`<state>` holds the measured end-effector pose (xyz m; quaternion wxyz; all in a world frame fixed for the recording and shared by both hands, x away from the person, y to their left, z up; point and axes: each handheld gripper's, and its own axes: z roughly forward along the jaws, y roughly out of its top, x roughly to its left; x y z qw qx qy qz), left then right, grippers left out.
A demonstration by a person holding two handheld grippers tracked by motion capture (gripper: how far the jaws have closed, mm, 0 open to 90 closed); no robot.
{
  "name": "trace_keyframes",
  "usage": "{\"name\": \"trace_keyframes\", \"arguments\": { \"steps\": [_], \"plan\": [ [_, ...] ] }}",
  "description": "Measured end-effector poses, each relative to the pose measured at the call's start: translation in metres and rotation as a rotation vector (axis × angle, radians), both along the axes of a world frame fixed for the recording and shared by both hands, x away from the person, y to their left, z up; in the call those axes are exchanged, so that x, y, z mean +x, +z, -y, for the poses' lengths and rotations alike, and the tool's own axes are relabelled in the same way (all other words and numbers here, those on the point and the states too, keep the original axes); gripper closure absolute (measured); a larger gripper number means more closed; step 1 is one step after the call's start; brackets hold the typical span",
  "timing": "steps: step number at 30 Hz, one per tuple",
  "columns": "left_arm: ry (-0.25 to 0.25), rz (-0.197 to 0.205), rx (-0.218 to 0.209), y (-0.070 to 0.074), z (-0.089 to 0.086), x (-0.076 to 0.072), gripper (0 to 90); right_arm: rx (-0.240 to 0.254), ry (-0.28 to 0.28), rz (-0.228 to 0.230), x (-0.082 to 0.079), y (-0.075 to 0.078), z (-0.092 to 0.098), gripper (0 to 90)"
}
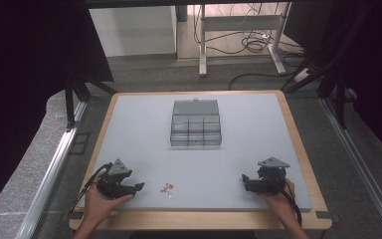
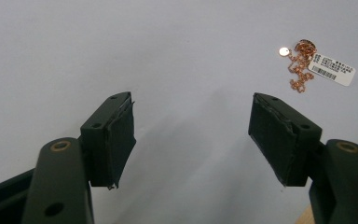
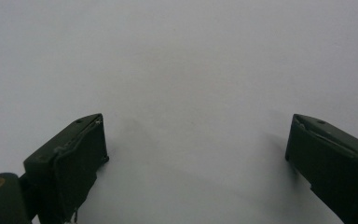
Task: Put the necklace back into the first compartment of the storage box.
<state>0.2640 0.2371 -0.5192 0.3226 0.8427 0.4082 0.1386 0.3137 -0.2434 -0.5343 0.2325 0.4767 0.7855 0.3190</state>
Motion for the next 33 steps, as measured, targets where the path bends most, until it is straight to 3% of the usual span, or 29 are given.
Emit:
{"name": "trace_keyframes", "arguments": {
  "steps": [8,15,18,27,33],
  "plan": [
    [0.014,0.003,-0.009,0.006,-0.002,0.0,31.5,0.0,-0.003,0.001,0.0,0.0,0.0,4.8],
    [0.003,0.031,0.003,0.021,0.009,0.007,31.4,0.005,-0.005,0.008,-0.001,-0.001,0.0,4.7],
    [-0.022,0.024,-0.015,0.031,0.016,0.011,31.1,0.004,-0.007,0.008,-0.001,-0.001,0.0,4.6],
    [-0.121,0.008,0.021,0.053,0.044,0.016,31.2,0.003,-0.012,0.008,-0.002,-0.001,0.0,4.6],
    [-0.141,-0.023,0.024,0.056,0.056,0.023,31.3,0.003,-0.01,0.011,-0.002,-0.001,0.0,4.6]
  ]
}}
